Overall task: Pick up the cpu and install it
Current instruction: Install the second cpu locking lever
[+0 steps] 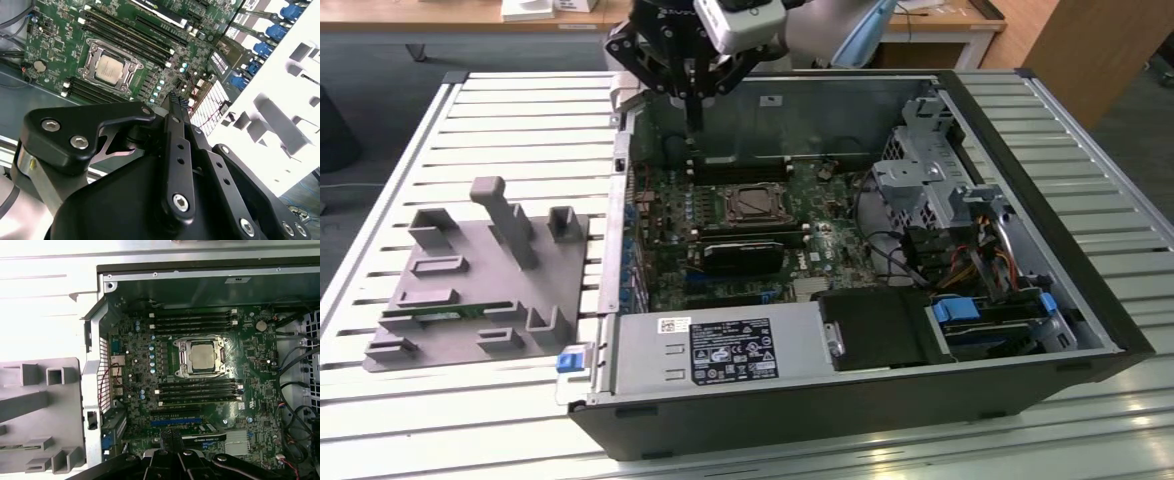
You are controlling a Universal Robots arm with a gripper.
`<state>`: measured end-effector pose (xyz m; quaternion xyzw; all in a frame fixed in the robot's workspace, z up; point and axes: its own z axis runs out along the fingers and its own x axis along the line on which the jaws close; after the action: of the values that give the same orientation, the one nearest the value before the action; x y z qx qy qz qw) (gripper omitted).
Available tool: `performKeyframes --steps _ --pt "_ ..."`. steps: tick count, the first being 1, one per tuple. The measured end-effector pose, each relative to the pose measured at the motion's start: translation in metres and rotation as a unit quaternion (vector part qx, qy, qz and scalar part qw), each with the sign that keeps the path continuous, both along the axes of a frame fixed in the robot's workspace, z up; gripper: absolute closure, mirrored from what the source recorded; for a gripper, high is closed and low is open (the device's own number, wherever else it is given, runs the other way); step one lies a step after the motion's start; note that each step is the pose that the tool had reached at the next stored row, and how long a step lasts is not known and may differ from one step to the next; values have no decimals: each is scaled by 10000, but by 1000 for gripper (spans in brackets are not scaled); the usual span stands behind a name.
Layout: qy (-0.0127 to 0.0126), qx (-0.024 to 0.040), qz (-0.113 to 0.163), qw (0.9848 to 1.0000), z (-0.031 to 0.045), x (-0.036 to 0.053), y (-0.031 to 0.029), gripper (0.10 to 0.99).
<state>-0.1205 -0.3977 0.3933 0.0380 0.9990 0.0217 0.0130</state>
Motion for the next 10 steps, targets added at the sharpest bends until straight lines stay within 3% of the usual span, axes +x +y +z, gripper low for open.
performKeyframes --steps 4,6,10 --pt "10 0 1 10000 -16 78 40 980" --pt "23 0 1 10000 -46 126 43 980" --pt "26 0 1 10000 -117 153 43 980"
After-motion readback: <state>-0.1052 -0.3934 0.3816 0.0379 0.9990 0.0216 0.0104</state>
